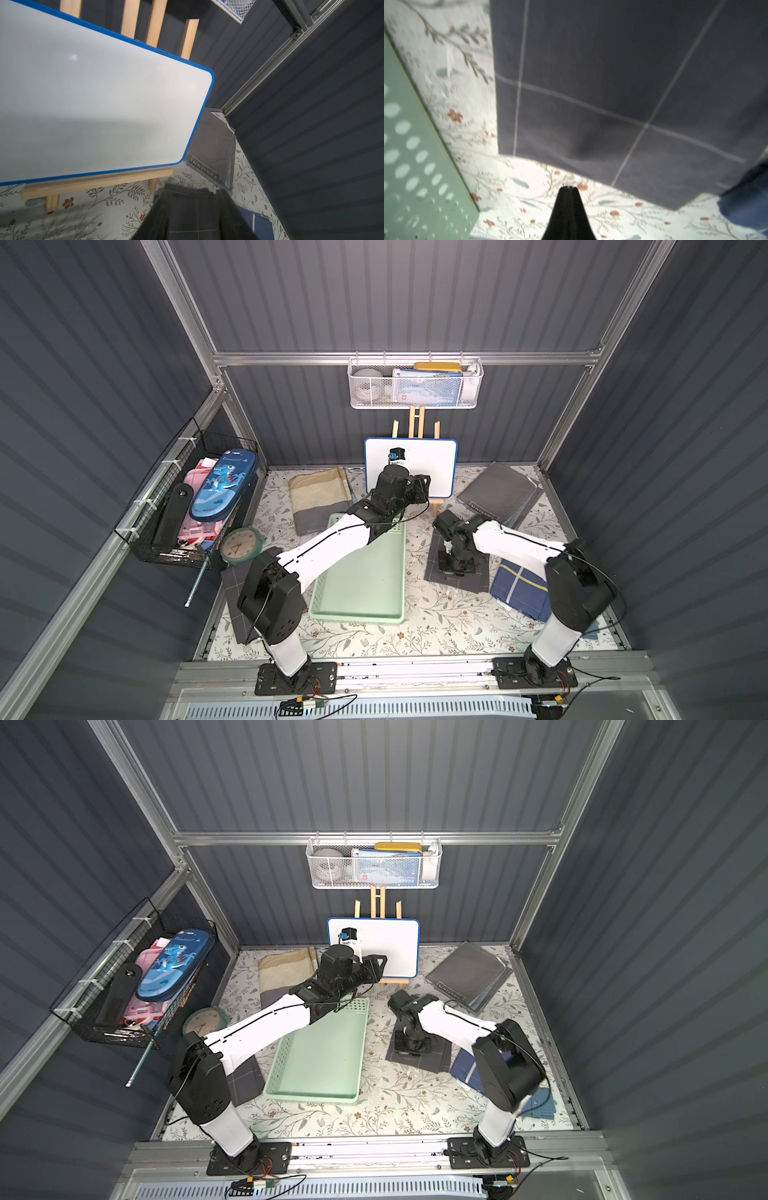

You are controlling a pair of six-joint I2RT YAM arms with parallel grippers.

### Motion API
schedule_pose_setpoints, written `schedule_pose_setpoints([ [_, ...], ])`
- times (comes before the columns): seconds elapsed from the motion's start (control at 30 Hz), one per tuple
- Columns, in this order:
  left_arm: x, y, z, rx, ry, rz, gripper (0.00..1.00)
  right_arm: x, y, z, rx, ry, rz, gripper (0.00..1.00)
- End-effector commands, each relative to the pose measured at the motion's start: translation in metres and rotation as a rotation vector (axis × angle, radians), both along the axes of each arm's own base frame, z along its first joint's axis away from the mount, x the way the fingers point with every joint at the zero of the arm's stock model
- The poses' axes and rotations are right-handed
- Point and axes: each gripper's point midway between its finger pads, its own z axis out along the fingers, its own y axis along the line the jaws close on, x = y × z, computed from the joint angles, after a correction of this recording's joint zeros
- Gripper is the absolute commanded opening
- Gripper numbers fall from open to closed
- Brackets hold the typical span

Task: Put the folded pillowcase in the basket
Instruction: Adjust the pillowcase at the center of the board.

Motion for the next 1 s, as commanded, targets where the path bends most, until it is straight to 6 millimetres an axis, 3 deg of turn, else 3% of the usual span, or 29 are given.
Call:
schedule_pose_setpoints([
  [0.0, -0.011, 0.009, 0.008, 0.004, -0.014, 0.007, 0.40, 0.006, -0.021, -0.026, -0.175, 0.061, 0.082, 0.00],
  [0.13, -0.014, 0.016, 0.011, 0.010, -0.015, 0.022, 0.41, -0.001, -0.027, -0.042, -0.206, 0.097, 0.083, 0.00],
  [0.3, -0.016, 0.018, 0.011, 0.012, -0.012, 0.026, 0.41, -0.030, -0.033, -0.048, -0.172, 0.154, 0.077, 0.00],
  [0.47, -0.017, 0.019, 0.001, 0.020, -0.003, 0.032, 0.41, -0.068, -0.030, -0.038, -0.108, 0.173, 0.078, 0.00],
  [0.63, -0.017, 0.007, -0.020, 0.042, 0.042, 0.011, 0.42, -0.086, -0.027, -0.024, -0.035, 0.192, 0.084, 0.00],
  [0.73, -0.018, -0.009, -0.038, 0.071, 0.101, -0.006, 0.44, -0.076, -0.030, -0.012, -0.053, 0.133, 0.075, 0.01],
  [0.77, -0.020, -0.013, -0.055, 0.089, 0.149, -0.008, 0.45, -0.068, -0.031, -0.002, -0.056, 0.095, 0.063, 0.05],
  [0.8, -0.018, -0.021, -0.049, 0.073, 0.167, -0.012, 0.45, -0.061, -0.032, 0.007, -0.053, 0.062, 0.051, 0.09],
  [0.87, -0.024, -0.032, -0.072, 0.087, 0.260, -0.018, 0.48, -0.045, -0.036, 0.028, -0.060, -0.024, 0.029, 0.14],
  [0.97, -0.035, -0.036, -0.108, 0.136, 0.395, 0.009, 0.49, -0.026, -0.062, 0.053, -0.130, -0.138, -0.042, 0.20],
])
